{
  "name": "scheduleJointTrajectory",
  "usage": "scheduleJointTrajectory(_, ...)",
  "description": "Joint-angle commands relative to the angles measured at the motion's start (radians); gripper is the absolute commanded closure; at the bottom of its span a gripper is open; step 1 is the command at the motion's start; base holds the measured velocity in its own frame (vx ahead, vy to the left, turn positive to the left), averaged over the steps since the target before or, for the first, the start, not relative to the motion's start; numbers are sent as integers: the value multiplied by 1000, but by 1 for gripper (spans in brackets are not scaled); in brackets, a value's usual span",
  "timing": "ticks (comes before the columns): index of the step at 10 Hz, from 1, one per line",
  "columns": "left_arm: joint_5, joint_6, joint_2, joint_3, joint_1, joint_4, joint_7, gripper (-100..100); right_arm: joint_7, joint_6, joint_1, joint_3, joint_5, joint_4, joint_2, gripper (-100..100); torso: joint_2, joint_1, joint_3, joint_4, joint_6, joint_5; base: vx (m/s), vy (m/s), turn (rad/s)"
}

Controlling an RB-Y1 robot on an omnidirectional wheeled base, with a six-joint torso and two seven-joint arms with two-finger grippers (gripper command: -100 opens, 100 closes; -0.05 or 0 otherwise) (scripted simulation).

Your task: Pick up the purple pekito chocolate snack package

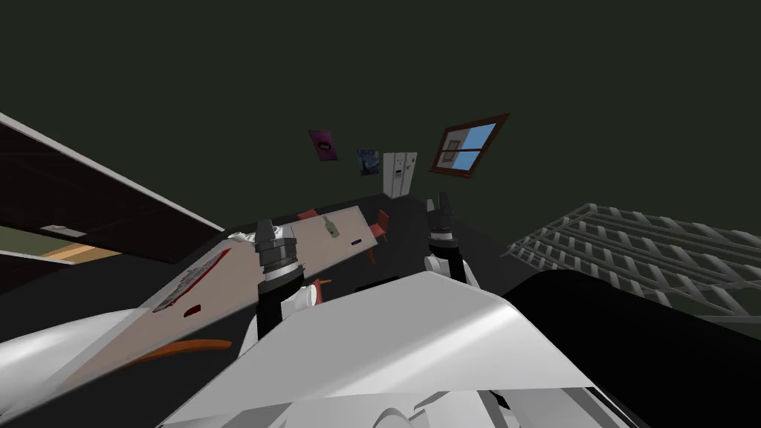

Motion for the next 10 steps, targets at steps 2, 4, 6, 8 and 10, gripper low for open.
scheduleJointTrajectory(2,11,23,51,6,-6,21,4,-100,0,0,0,0,0,0,0,0,-1,-2,0,0,0,0,24,-49,-81)
scheduleJointTrajectory(4,27,57,93,14,-16,53,8,-100,0,0,0,0,0,0,0,0,-3,-6,-2,-1,0,-1,58,-111,-127)
scheduleJointTrajectory(6,49,105,131,25,-29,98,14,-100,0,0,0,0,0,0,0,0,-5,-9,-3,-1,0,-2,78,-136,-145)
scheduleJointTrajectory(8,61,133,149,32,-37,125,17,-100,0,0,0,0,0,0,0,0,-4,-7,-2,-1,0,-2,51,-96,-65)
scheduleJointTrajectory(10,87,196,186,48,-57,187,24,-100,0,0,0,0,0,0,0,0,-5,-9,-3,-1,0,-2,101,-147,-178)
